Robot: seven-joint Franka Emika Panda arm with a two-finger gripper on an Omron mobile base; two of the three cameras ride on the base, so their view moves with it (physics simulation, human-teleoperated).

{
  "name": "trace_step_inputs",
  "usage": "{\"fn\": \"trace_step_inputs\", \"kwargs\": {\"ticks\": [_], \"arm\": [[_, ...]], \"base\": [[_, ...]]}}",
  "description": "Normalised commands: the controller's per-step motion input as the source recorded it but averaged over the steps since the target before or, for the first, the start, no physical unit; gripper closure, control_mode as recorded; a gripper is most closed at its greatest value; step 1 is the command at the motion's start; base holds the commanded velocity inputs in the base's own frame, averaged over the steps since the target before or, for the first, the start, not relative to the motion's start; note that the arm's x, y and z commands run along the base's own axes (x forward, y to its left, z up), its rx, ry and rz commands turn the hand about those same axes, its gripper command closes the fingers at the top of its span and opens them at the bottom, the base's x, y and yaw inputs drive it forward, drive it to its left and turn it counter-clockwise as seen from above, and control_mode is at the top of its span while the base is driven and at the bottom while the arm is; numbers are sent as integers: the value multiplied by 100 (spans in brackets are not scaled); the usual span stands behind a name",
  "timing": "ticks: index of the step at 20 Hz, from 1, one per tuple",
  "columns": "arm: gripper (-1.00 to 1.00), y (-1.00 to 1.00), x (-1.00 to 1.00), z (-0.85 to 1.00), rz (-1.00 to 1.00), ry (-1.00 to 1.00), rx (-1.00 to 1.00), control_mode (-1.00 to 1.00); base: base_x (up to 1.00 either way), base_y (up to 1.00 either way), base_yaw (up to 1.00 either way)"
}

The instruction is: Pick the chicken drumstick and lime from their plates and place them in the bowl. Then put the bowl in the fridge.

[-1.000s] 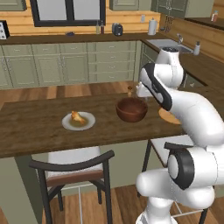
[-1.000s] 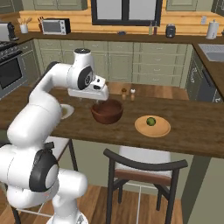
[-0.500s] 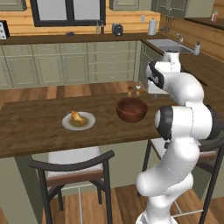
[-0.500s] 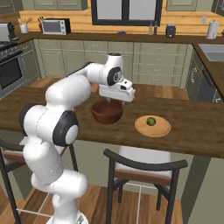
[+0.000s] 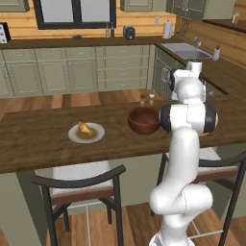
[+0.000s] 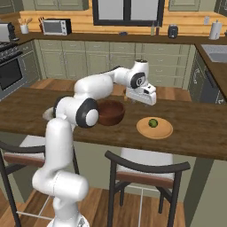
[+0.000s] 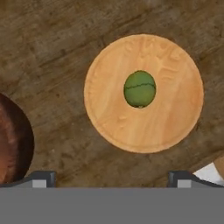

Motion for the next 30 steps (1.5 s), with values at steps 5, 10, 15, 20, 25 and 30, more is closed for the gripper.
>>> {"fn": "trace_step_inputs", "kwargs": {"ticks": [5, 10, 15, 20, 25, 30], "arm": [[-100, -45, 30, -61, -11, -11, 0, -100], [-100, -32, 1, -54, -9, 0, 0, -100], [-100, 6, -22, -41, -1, -13, -10, -100], [-100, 15, -14, -12, 0, -2, -16, -100], [-100, 0, 6, -20, 1, -4, -8, -100], [-100, -22, 4, -11, 0, 0, 4, -100]], "base": [[0, 0, 0], [0, 0, 0], [0, 0, 0], [0, 0, 0], [0, 0, 0], [0, 0, 0]]}}
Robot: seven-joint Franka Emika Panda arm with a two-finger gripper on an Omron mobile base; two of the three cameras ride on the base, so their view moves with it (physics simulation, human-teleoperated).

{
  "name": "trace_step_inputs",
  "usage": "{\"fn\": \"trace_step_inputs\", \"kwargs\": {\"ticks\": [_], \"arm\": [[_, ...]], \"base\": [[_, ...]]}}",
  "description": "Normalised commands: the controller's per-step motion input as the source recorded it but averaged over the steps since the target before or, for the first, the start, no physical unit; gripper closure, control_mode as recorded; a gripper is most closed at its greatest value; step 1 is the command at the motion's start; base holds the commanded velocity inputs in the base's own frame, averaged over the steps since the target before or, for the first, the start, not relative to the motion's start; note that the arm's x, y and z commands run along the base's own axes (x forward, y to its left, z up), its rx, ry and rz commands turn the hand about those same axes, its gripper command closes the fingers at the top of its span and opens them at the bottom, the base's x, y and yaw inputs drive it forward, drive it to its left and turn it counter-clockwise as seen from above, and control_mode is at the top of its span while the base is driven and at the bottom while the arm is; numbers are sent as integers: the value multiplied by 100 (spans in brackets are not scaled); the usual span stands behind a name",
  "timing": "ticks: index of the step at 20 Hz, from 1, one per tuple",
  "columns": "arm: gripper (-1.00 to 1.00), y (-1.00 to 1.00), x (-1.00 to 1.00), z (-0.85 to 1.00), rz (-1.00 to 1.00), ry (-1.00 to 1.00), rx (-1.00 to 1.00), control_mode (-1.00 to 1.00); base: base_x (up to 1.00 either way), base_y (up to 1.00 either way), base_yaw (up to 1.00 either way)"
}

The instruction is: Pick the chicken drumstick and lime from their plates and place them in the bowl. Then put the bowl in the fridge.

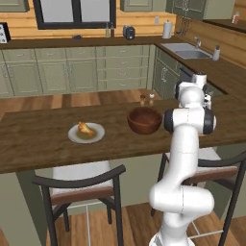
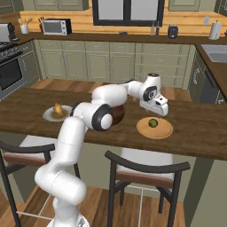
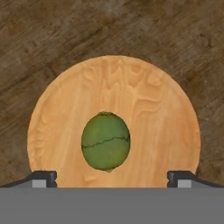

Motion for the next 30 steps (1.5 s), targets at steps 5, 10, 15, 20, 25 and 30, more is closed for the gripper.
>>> {"fn": "trace_step_inputs", "kwargs": {"ticks": [5, 10, 15, 20, 25, 30], "arm": [[-100, 0, 2, -33, 0, 0, 4, -100], [-100, -4, 20, -5, 1, 0, 5, -100], [-100, 0, 5, -24, 3, 6, 5, -100], [-100, -8, 0, -15, 1, 1, 3, -100], [-100, 0, 5, -27, 1, 2, 6, -100], [100, 0, 5, -33, 1, 3, 5, -100]], "base": [[0, 0, 0], [0, 0, 0], [0, 0, 0], [0, 0, 0], [0, 0, 0], [0, 0, 0]]}}
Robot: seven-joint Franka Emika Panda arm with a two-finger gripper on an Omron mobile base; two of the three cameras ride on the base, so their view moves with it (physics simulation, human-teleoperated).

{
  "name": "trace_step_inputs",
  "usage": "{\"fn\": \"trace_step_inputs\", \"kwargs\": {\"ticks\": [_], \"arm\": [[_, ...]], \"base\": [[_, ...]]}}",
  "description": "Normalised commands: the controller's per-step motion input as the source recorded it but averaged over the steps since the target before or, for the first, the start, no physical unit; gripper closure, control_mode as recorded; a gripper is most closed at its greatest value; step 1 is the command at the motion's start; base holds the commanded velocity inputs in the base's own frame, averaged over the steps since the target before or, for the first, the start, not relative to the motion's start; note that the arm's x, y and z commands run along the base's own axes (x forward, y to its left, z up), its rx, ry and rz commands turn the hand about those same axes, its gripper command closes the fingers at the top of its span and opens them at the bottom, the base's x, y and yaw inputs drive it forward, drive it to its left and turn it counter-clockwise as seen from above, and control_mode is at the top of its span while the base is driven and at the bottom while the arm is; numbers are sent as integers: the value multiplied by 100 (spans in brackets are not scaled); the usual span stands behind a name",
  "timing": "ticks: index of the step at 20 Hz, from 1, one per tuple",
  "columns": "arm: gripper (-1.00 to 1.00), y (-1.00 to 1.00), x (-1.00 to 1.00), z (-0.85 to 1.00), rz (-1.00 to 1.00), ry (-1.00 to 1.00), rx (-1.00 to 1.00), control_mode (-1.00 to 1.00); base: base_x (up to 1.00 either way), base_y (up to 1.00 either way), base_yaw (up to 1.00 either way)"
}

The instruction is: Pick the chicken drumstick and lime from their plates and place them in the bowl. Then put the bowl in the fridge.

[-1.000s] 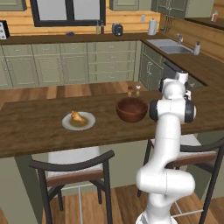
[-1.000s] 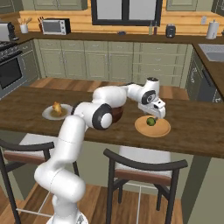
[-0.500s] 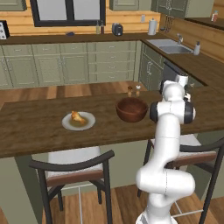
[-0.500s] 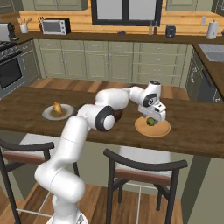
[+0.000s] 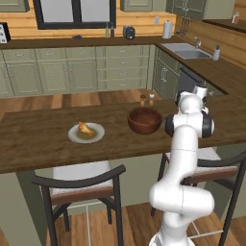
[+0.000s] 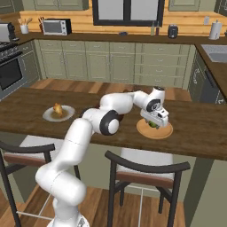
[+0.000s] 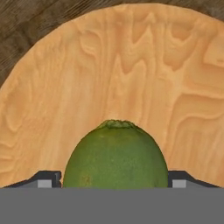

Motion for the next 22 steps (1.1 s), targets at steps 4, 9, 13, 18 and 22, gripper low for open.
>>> {"fn": "trace_step_inputs", "kwargs": {"ticks": [4, 9, 13, 18, 22], "arm": [[100, 6, 0, -11, 0, 0, 0, -100], [100, 38, -12, 5, 4, -2, -3, -100], [100, 95, -80, 41, 26, -27, -12, -100], [100, 100, -62, 75, 30, -25, -8, -100], [100, 100, -19, 54, 41, -2, -1, -100]], "base": [[0, 0, 0], [0, 0, 0], [0, 0, 0], [0, 0, 0], [0, 0, 0]]}}
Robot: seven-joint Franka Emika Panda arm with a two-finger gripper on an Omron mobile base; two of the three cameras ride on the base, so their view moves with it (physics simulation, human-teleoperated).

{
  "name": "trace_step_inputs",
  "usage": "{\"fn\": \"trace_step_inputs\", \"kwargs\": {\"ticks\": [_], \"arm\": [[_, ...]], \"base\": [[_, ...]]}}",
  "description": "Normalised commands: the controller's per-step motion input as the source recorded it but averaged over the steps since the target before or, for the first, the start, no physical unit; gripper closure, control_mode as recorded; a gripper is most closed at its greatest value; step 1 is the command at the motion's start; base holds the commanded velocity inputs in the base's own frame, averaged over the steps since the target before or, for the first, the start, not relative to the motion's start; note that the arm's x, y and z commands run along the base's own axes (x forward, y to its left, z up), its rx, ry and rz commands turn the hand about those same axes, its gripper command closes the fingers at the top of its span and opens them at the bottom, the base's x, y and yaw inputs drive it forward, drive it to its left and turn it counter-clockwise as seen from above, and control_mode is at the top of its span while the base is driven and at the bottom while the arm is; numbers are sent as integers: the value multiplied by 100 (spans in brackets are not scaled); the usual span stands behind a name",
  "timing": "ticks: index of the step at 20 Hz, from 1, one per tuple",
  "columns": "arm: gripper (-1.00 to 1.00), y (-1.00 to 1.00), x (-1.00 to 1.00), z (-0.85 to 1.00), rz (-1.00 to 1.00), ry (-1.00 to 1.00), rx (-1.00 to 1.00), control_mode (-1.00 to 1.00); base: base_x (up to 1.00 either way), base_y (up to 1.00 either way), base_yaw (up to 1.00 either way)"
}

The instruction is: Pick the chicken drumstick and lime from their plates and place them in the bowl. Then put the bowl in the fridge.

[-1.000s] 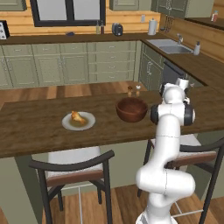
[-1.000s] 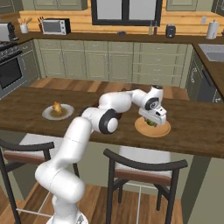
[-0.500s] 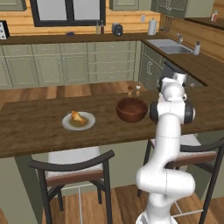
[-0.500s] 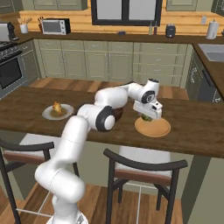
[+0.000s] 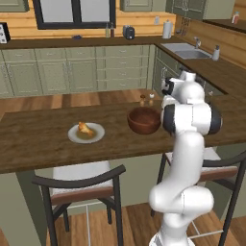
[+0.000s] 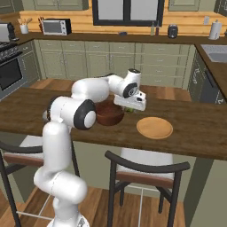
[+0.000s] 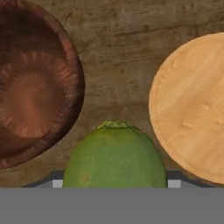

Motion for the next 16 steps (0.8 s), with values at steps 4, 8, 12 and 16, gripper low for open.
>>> {"fn": "trace_step_inputs", "kwargs": {"ticks": [4, 8, 12, 16], "arm": [[100, 100, 0, 63, 27, -2, -13, -100], [100, 76, 20, 27, 14, 2, -7, -100], [100, 58, 47, -19, 10, 1, 0, -100], [100, 2, 44, -26, 6, 0, 4, -100]], "base": [[0, 0, 0], [0, 0, 0], [0, 0, 0], [0, 0, 0]]}}
